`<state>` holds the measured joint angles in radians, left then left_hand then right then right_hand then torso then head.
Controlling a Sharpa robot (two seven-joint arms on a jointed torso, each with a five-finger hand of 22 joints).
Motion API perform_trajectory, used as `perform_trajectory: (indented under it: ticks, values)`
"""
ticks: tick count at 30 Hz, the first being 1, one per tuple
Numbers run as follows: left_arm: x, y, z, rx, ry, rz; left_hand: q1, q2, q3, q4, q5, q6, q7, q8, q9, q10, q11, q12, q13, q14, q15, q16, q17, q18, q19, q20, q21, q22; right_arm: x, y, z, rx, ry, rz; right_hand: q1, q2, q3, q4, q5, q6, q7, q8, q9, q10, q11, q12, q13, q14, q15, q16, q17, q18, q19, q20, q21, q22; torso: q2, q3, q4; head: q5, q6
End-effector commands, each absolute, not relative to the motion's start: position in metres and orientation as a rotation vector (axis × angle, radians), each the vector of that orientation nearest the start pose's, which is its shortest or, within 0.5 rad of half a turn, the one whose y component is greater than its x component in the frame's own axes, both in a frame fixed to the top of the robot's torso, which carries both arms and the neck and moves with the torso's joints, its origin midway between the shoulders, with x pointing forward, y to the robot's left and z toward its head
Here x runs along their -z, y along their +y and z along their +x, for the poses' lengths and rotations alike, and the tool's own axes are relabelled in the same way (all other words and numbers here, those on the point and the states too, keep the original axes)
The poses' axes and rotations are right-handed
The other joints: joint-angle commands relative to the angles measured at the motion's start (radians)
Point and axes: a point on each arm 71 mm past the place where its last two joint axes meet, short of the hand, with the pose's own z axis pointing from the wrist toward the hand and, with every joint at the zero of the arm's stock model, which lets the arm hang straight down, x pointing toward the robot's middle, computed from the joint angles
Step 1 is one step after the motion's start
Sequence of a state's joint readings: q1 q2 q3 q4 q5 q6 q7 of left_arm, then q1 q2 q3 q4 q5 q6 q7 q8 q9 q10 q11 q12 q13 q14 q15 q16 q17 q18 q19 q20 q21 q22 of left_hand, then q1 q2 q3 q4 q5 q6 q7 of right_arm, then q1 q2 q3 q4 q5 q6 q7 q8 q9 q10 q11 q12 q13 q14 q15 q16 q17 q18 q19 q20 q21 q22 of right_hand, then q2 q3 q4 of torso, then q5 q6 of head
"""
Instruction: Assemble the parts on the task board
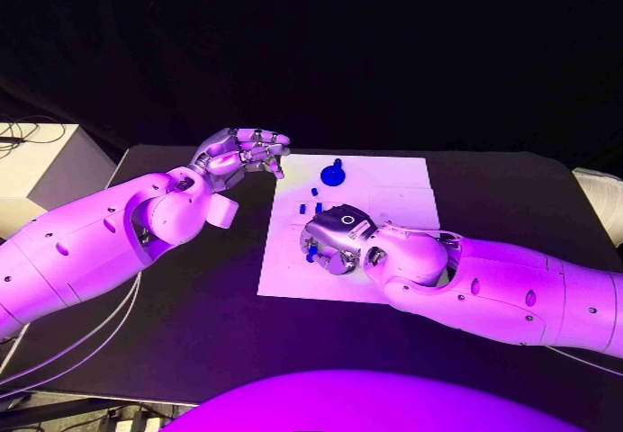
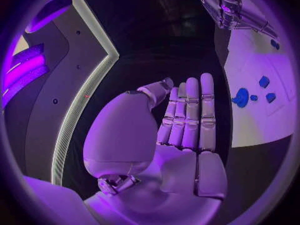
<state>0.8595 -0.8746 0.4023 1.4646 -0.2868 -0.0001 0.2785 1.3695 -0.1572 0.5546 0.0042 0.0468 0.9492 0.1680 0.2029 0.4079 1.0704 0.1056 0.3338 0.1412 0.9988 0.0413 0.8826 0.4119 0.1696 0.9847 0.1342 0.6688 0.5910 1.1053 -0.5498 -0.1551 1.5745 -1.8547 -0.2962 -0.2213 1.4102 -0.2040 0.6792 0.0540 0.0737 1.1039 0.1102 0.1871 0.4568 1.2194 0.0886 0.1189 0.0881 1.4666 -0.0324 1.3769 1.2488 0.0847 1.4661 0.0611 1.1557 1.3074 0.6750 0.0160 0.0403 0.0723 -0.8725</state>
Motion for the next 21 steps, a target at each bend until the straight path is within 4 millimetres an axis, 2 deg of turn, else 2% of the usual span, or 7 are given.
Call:
perform_trajectory:
  ticks: [1,9,10,12,16,21]
  values:
    - [0.1895,0.2443,0.4847,1.731,1.479,-0.998,0.005,0.005,-0.007,0.000,0.003,0.001,0.007,-0.004,-0.001,0.003,0.004,-0.004,0.001,0.006,0.003,-0.005,0.001,0.013,0.003,0.001,-0.004,-0.001,0.2524,-0.0408,0.4067,-0.701,1.621,-0.674,0.004,0.017,0.034,-0.030,0.003,0.005,0.004,0.004,0.001,0.050,-0.042,0.006,0.045,0.041,-0.004,0.000,0.000,-0.017,0.077,-0.006,0.004,0.061,-0.001,-0.0005,0.0005,0.001,0.000]
    - [0.1892,0.2439,0.4844,1.732,1.480,-0.996,0.008,0.006,-0.009,0.000,0.003,0.002,0.007,-0.005,-0.001,0.004,0.004,-0.007,0.003,0.006,0.002,-0.008,0.004,0.013,0.005,0.000,-0.007,-0.003,0.2523,-0.0385,0.4029,-0.727,1.614,-0.682,0.000,0.014,0.034,-0.032,0.005,0.003,0.005,0.004,0.002,0.050,-0.042,0.004,0.046,0.041,-0.003,-0.002,-0.003,-0.017,0.076,-0.005,-0.001,0.059,-0.001,-0.0009,0.0005,0.002,0.000]
    - [0.1893,0.2438,0.4846,1.732,1.479,-0.996,0.008,0.006,-0.009,0.000,0.003,0.002,0.007,-0.005,-0.001,0.004,0.004,-0.007,0.003,0.006,0.002,-0.008,0.004,0.013,0.005,0.000,-0.007,-0.003,0.2520,-0.0384,0.4020,-0.737,1.612,-0.680,-0.009,0.008,0.033,-0.033,0.013,0.001,0.006,0.003,0.004,0.048,-0.041,0.001,0.047,0.040,-0.002,-0.002,-0.004,-0.017,0.076,-0.005,-0.001,0.059,-0.002,-0.0013,0.0007,0.000,0.000]
    - [0.1894,0.2439,0.4847,1.732,1.477,-0.996,0.008,0.006,-0.009,0.000,0.003,0.002,0.007,-0.005,-0.001,0.004,0.004,-0.007,0.003,0.006,0.002,-0.008,0.004,0.013,0.005,0.000,-0.007,-0.003,0.2516,-0.0387,0.4014,-0.746,1.610,-0.677,-0.040,-0.015,0.011,-0.035,0.083,-0.010,0.008,0.001,0.009,0.047,-0.039,-0.007,0.052,0.040,0.001,-0.002,-0.004,-0.017,0.075,-0.004,0.000,0.060,-0.001,-0.0014,0.0001,-0.001,0.000]
    - [0.1893,0.2443,0.4849,1.730,1.472,-0.996,0.008,0.006,-0.009,-0.001,0.003,0.002,0.007,-0.005,-0.001,0.005,0.004,-0.007,0.003,0.006,0.002,-0.008,0.004,0.013,0.005,0.000,-0.007,-0.003,0.2512,-0.0409,0.4011,-0.754,1.605,-0.669,-0.096,-0.059,-0.036,-0.016,0.086,-0.053,0.015,-0.023,0.005,0.011,-0.025,-0.035,0.049,0.039,0.011,-0.005,-0.010,-0.016,0.073,0.002,-0.017,0.053,-0.002,-0.0017,-0.0006,-0.001,0.000]
    - [0.1894,0.2447,0.4850,1.729,1.472,-0.997,0.008,0.006,-0.009,-0.001,0.003,0.002,0.007,-0.005,-0.001,0.005,0.004,-0.007,0.003,0.006,0.002,-0.008,0.004,0.013,0.005,0.000,-0.007,-0.003,0.2491,-0.0438,0.4015,-0.760,1.579,-0.640,-0.106,-0.082,-0.058,-0.009,0.075,-0.087,0.027,-0.044,-0.002,-0.044,-0.010,-0.057,0.039,0.031,0.022,-0.022,-0.037,-0.008,0.065,0.009,-0.079,0.023,-0.001,0.0011,0.0001,-0.002,0.000]
